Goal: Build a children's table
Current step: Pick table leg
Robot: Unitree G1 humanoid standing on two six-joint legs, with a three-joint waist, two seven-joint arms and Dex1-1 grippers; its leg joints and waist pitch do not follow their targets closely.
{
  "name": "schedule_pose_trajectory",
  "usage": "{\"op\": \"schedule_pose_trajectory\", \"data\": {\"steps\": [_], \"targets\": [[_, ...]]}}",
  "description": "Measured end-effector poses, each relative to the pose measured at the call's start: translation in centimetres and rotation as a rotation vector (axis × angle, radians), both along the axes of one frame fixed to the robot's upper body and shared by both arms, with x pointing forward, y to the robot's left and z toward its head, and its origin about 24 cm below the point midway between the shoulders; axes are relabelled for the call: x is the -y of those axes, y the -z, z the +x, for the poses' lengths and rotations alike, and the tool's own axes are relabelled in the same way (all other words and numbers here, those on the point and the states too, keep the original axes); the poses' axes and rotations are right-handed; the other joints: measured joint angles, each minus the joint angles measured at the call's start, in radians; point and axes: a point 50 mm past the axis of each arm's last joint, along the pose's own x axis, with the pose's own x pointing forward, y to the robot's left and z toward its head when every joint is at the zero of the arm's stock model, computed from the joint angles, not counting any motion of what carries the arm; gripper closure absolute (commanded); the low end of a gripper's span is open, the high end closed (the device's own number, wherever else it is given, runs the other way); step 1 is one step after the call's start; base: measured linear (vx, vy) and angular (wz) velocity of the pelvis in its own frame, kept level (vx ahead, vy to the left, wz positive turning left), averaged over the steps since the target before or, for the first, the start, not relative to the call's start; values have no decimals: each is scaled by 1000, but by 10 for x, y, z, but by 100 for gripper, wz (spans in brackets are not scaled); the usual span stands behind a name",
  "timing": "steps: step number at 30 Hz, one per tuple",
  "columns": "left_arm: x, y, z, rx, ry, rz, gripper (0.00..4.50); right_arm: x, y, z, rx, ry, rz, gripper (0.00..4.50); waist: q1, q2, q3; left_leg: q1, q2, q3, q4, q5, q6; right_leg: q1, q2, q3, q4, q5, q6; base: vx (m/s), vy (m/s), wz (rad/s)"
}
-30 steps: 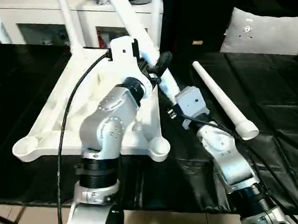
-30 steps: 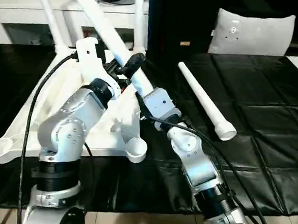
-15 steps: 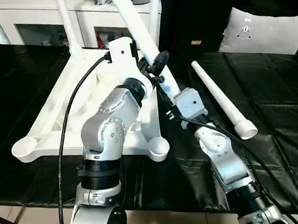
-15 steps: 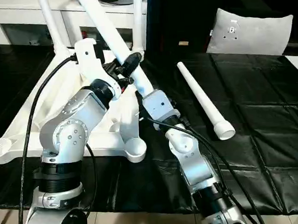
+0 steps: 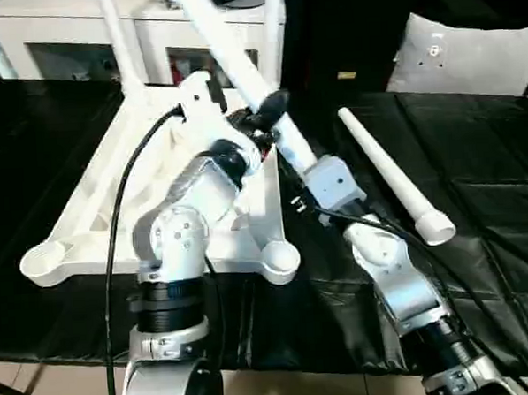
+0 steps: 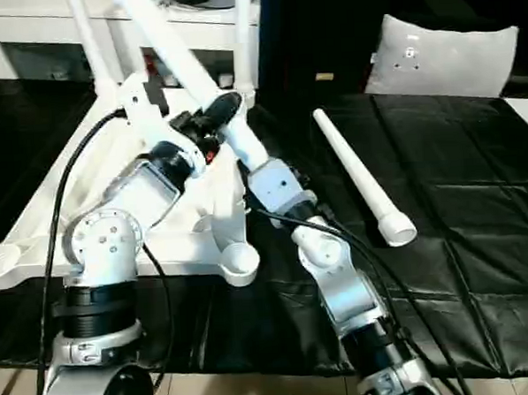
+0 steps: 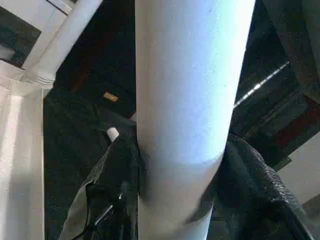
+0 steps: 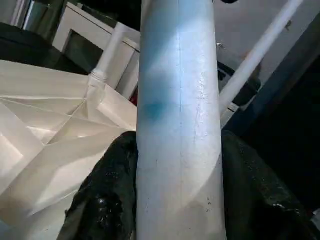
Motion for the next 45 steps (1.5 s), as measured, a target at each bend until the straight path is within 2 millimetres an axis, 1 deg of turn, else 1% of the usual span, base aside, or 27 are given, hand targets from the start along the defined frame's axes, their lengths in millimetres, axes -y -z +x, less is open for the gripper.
{"op": "schedule_pose_trajectory", "data": {"steps": [3, 5, 6, 7, 8, 10, 12, 14, 15, 16, 17, 18, 19, 20, 22, 23, 24, 25, 27, 28, 30, 33, 35, 36, 39, 42, 45], "targets": [[0, 0, 0, -2, -1, 0, 264, 0, 0, 0, 0, 2, -3, 260, 0, 0, 0, 0, 0, 0, 0, 0, 0, 0, 0, 0, 0, 0, 0, 0, 0, 0], [4, -1, 0, 15, -2, 29, 264, 0, 0, 0, -4, -2, 7, 260, 0, 0, 0, 0, 0, 0, 0, 0, 0, 0, 0, 0, 0, 0, 0, 0, 0, 0], [6, -1, -1, 28, -8, 44, 264, 0, 0, 0, -11, -8, 21, 225, 0, 0, 0, 0, 0, 0, 0, 0, 0, 0, 0, 0, 0, 0, 0, 0, 0, 0], [7, -2, -1, 37, -12, 57, 264, 1, 0, 0, -14, -11, 29, 204, -1, 0, 0, 0, 0, 0, 0, 0, 0, 0, 0, 0, 0, 0, 0, 0, 0, 0], [8, -2, -1, 51, -18, 78, 264, 0, -1, 0, -18, -17, 37, 204, -1, 0, 0, 0, 0, 0, 0, 0, 0, 0, 0, 0, 0, 0, 0, 0, 0, 0], [10, -4, -1, 75, -22, 104, 265, 0, -1, 0, -25, -27, 44, 177, -1, 0, 0, 0, 0, 0, 0, 0, 0, 0, 0, 0, 0, 0, 0, 0, 0, 0], [10, -4, -1, 83, -28, 115, 266, 0, 0, 0, -32, -41, 51, 162, -1, 0, 0, 0, 0, 0, 0, 0, 0, 0, 0, 0, 0, 0, 0, 0, 0, 0], [7, -4, 1, 86, -38, 125, 267, 0, 0, 0, -38, -53, 53, 155, -1, 0, 0, 0, 0, 0, 0, 0, 0, 0, 0, 0, 0, 0, 0, 0, 0, 0], [5, -4, 2, 89, -48, 135, 268, -1, -1, -1, -37, -59, 55, 132, -2, 0, 0, 0, 0, 0, 0, 0, 0, 0, 0, 0, 0, 0, 0, 0, 0, 0], [2, -3, 4, 95, -57, 152, 268, -1, -1, -1, -34, -72, 61, 125, -3, 0, 0, 0, 0, 0, 0, 0, 0, 0, 0, 0, 0, 1, 0, 0, 0, 0], [-2, -2, 7, 96, -71, 168, 268, -2, -2, -2, -27, -88, 64, 125, -4, 0, 0, 1, 0, 0, 0, 0, 0, 0, 0, 0, 0, 1, 0, 0, 0, 0], [-8, -3, 10, 105, -85, 196, 268, -2, -3, -5, -34, -106, 103, 110, -4, 0, 0, 1, 0, 0, 0, 0, 0, 0, 1, 0, 0, 1, 0, 0, 0, 0], [-13, -3, 12, 111, -94, 214, 268, -1, -3, -6, -39, -123, 127, 110, -4, 0, 0, 1, 0, 0, 0, 0, 0, 0, 1, 0, 1, 1, 0, 0, 0, 0], [-17, -4, 14, 118, -96, 229, 268, -1, -4, -8, -41, -140, 147, 99, -3, 0, 0, 1, 0, 0, 0, 0, 0, 0, 1, 0, 0, 1, 0, 0, 0, 0], [-25, -4, 15, 138, -81, 263, 268, 0, -9, -13, -34, -186, 192, 81, 0, 0, 0, 1, 0, 0, 0, 0, 0, 0, 0, 0, 0, 1, 0, 0, 0, 0], [-28, -4, 15, 146, -67, 280, 268, 1, -12, -14, -26, -204, 210, 81, 1, 0, 0, 1, 0, 0, 0, 0, 0, 0, 0, 0, 0, 1, 0, 0, 0, 0], [-31, -4, 15, 153, -50, 304, 268, 3, -19, -16, -16, -223, 244, 67, 3, 0, 0, 0, 0, 0, 0, 0, 0, 0, 0, 0, 0, 1, 0, 0, 0, 0], [-35, -4, 16, 156, -31, 320, 268, 5, -24, -16, -30, -240, 294, 67, 4, 0, 0, 0, 0, 0, 0, 0, 0, 0, 0, 0, 0, 1, 0, 0, 0, 0], [-42, -2, 16, 147, 38, 333, 268, 18, -33, -15, -117, -276, 401, 42, 7, 0, 0, 2, 0, 0, 0, 0, 1, 1, 0, 1, 0, 1, 0, 0, 0, 0], [-45, -2, 17, 139, 58, 329, 268, 24, -34, -14, -159, -283, 416, 36, 7, 0, 0, 3, 0, 0, 0, 0, 1, 2, 0, 1, 0, 1, -1, 0, 0, 0], [-51, -4, 18, 134, 84, 313, 268, 35, -28, -12, -271, -296, 456, 34, 6, 0, 0, 3, 0, 0, 1, 0, 1, 2, 0, 1, 0, 2, -1, 0, 0, 0], [-53, -10, 18, 129, 166, 274, 268, 39, -22, -13, -444, -390, 508, 34, 7, 0, 0, 3, 0, 0, 1, 1, 1, 2, 0, 1, 2, 2, -1, 0, 0, 0], [-55, -14, 18, 125, 226, 248, 268, 46, -23, -10, -542, -425, 556, 34, 7, 0, 0, 3, 0, 0, 1, 1, 1, 2, 0, 1, 2, 2, -2, 0, 0, 0], [-56, -17, 18, 127, 259, 225, 268, 53, -26, -8, -581, -431, 578, 34, 7, 0, 0, 3, 0, 0, 1, 1, 1, 2, 0, 1, 2, 2, -2, 0, 0, 0], [-61, -27, 16, 150, 320, 186, 268, 64, -33, -7, -624, -470, 646, 34, 12, -1, 0, 3, 0, 0, 1, 1, 1, 2, 0, 0, 1, 2, -1, 0, 0, 0], [-60, -35, 13, 178, 389, 171, 268, 68, -38, -6, -649, -517, 738, 34, 20, 0, 0, 3, 0, 1, 1, 1, 1, 2, 0, 0, 1, 2, -1, 0, 0, 0], [-60, -35, 12, 181, 433, 183, 268, 72, -48, -3, -642, -540, 792, 34, 28, -1, 0, 3, 0, 1, 1, 1, 1, 2, -1, 0, 1, 2, -1, 0, 0, 0]]}}
